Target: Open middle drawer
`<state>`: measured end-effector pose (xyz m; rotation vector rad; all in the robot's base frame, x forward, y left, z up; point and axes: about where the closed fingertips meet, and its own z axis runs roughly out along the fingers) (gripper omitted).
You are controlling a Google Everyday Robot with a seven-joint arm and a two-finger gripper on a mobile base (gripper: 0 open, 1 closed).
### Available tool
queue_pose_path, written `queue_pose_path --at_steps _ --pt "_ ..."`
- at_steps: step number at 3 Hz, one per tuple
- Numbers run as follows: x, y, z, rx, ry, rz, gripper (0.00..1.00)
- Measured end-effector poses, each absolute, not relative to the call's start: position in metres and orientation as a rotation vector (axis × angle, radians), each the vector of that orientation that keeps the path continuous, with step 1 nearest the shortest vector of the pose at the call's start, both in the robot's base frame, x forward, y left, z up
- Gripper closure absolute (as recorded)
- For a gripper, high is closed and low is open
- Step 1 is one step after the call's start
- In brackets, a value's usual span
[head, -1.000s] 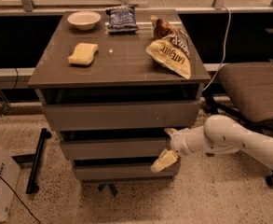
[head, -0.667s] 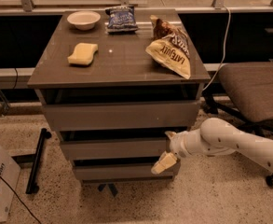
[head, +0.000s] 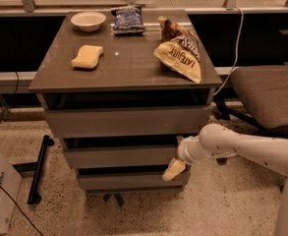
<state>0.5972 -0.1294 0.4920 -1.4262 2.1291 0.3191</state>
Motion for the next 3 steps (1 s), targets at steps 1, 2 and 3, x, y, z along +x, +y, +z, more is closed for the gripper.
queue_pose_path --at_steps 1,2,3 --pt "0.607 -0.138 0.480 -1.473 2.149 0.214 0.00" --pt "0.610 -0.143 0.455 -1.499 2.194 0.154 0.00" --pt "0.612 -0.143 0.438 -1.506 2.221 0.137 0.00"
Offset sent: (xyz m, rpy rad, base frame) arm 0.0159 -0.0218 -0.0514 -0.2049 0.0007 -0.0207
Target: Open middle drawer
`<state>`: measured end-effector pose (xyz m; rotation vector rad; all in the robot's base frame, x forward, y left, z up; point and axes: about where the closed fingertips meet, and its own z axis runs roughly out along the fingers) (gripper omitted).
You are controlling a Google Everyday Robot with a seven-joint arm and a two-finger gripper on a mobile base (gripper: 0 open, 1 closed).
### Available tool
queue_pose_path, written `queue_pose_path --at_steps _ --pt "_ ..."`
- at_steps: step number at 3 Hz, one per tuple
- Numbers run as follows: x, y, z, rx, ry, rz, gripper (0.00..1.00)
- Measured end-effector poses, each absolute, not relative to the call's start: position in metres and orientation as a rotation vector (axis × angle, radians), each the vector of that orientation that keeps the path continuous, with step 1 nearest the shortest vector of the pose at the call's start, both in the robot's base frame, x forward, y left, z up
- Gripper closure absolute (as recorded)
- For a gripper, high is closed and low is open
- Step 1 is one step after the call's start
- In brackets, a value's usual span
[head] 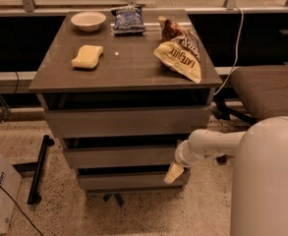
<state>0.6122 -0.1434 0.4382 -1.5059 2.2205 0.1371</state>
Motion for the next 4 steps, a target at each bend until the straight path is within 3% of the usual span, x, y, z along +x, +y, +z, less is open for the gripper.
queue_pose_path --at_steps 4 --pt "0.6083 -0.1360 0.4276 -1.585 2.196 0.153 0.96"
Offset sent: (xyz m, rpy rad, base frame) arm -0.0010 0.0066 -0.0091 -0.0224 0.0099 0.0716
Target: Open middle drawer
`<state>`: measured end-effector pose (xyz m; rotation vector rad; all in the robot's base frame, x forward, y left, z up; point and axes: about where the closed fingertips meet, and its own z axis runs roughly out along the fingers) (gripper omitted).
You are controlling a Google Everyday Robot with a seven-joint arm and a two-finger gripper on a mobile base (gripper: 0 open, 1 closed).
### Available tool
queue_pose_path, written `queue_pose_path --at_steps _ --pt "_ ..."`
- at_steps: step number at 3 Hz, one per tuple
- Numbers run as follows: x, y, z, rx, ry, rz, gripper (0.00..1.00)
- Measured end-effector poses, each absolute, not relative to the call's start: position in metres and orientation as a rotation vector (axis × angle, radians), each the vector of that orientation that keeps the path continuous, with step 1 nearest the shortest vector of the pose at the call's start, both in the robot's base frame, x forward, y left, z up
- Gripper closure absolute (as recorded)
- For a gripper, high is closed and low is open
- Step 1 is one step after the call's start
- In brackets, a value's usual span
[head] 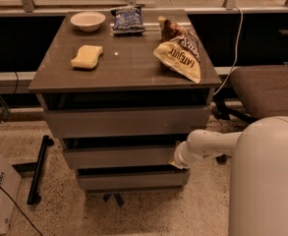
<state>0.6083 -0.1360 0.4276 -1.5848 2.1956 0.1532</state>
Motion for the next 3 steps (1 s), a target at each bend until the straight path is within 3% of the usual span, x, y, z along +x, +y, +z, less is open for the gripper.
queue_pose_path --at_steps 1,3 --pt "0.5885 -0.1390 0.4259 -1.582 2.214 0.210 1.00" --pt "0.5879 -0.1381 0.4260 -1.584 2.214 0.212 0.50"
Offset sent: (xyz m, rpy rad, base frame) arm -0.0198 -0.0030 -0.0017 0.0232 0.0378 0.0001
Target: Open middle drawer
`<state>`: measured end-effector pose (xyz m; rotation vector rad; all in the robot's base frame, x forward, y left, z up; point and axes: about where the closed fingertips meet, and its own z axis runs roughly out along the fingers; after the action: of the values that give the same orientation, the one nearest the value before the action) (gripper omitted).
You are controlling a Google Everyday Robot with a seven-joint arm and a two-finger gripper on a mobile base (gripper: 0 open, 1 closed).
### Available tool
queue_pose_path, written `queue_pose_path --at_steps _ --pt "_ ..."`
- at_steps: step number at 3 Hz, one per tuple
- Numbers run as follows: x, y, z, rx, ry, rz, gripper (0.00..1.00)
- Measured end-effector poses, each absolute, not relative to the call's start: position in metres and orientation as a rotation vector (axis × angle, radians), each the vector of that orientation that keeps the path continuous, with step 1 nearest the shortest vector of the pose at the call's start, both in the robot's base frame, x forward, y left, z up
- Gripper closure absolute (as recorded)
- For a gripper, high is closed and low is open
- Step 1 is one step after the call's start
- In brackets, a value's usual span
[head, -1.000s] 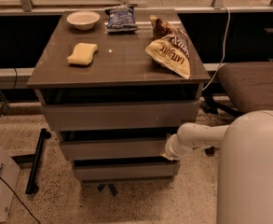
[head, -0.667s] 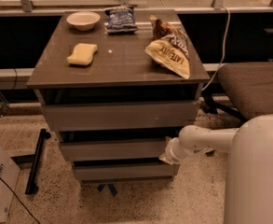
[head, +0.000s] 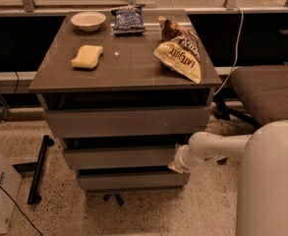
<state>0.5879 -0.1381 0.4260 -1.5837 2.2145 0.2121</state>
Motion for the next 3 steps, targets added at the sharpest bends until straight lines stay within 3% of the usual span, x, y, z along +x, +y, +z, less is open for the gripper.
queue_pose_path --at_steps 2,3 --pt "0.5879 -0.1381 0.4277 -1.584 2.214 0.212 0.00" --pt "0.5879 -0.1381 0.4277 -1.584 2.214 0.212 0.00"
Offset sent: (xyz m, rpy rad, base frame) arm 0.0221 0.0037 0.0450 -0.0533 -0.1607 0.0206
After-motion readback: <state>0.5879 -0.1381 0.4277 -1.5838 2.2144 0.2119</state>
